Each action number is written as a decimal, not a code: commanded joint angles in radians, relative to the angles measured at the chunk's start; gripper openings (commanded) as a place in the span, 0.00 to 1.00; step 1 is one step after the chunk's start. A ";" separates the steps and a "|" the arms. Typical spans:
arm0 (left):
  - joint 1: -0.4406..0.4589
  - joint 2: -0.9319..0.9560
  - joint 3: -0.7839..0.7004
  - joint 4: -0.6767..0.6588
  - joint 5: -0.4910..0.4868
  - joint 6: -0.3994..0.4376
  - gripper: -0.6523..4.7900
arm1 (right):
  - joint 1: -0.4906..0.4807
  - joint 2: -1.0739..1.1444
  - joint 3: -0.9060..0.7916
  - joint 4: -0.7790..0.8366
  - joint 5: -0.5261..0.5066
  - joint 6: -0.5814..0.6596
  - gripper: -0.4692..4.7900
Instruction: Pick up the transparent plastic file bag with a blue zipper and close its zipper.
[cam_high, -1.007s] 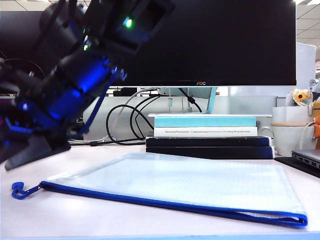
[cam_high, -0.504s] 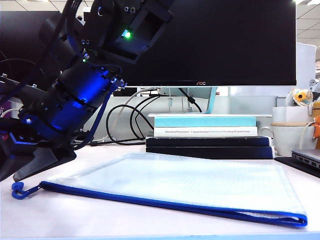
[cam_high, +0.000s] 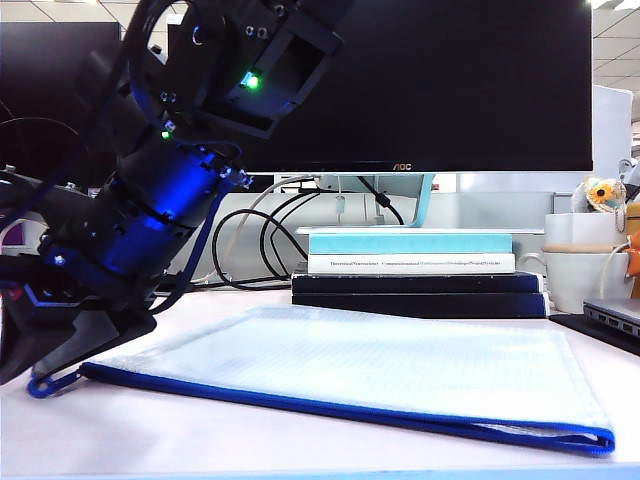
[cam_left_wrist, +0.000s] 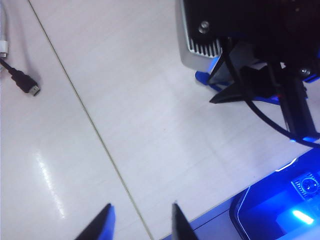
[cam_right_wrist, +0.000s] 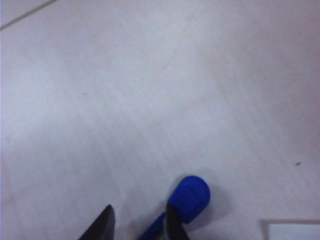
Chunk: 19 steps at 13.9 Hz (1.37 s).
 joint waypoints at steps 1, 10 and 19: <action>-0.003 0.000 0.005 0.008 0.008 -0.003 0.41 | 0.003 0.006 0.002 -0.005 0.019 -0.006 0.27; -0.002 0.000 0.005 0.069 0.000 -0.005 0.41 | 0.001 0.008 0.129 -0.190 0.055 -0.063 0.08; -0.001 -0.032 0.006 0.137 -0.026 -0.030 0.81 | -0.022 0.021 0.307 -0.481 0.090 -0.088 0.37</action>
